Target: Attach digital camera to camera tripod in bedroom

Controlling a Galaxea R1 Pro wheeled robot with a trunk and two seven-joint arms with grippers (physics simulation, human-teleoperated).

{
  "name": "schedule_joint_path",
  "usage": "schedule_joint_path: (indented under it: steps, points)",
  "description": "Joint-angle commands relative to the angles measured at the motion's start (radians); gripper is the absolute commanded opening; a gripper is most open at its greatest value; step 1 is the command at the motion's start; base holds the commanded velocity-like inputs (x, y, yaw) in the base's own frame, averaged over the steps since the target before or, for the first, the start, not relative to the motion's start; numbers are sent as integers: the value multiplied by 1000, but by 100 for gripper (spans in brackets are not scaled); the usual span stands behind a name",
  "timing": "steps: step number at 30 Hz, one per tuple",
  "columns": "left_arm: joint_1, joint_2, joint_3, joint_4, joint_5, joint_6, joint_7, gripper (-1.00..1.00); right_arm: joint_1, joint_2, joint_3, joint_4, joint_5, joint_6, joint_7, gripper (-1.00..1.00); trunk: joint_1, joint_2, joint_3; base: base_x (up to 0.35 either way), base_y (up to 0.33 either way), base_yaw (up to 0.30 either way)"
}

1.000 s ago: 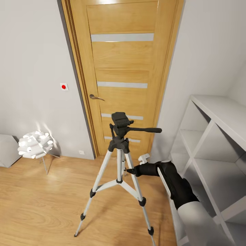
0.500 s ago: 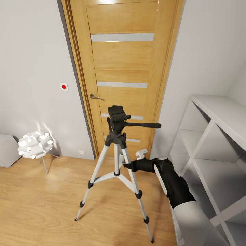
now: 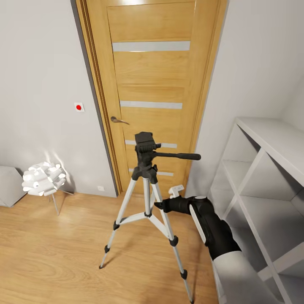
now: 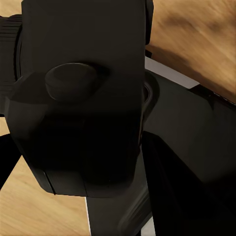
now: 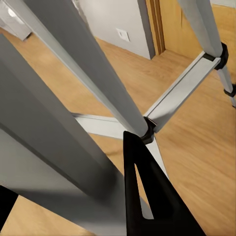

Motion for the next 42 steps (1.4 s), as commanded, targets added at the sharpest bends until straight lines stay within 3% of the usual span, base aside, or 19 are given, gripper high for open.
schedule_joint_path:
  steps: [1,10,14,18,23,36,38,42]
  points:
    - [-1,0,-8,0,6,-1,0,-100,-1,1,-1,-1,-6,5,1,-100,0,-2,-2,0,0,0]
    - [-1,0,-9,0,6,-1,0,-100,3,6,-5,-3,-93,44,-141,-100,0,-2,-2,0,0,0]
    - [-1,0,-8,0,6,-1,0,-100,3,7,-5,-2,-180,87,-171,-100,0,-2,-2,0,0,0]
    - [-1,0,-8,0,6,-1,0,-100,4,7,-5,-1,-221,100,-200,-100,0,-2,-2,0,0,0]
    - [-1,0,-8,0,6,-1,0,-100,4,7,-5,8,-242,107,-246,-100,0,-2,-2,0,0,0]
    - [-1,0,-8,0,6,-1,0,-100,4,4,-5,34,-246,107,-263,-100,0,-2,-2,0,0,0]
    - [1,0,-11,-8,3,-12,-5,-100,3,3,8,-12,-274,106,-269,-100,0,-2,-2,0,0,0]
    - [0,0,-11,-8,5,-13,-4,-100,3,7,20,-19,-232,102,-269,-100,0,-2,-2,0,0,0]
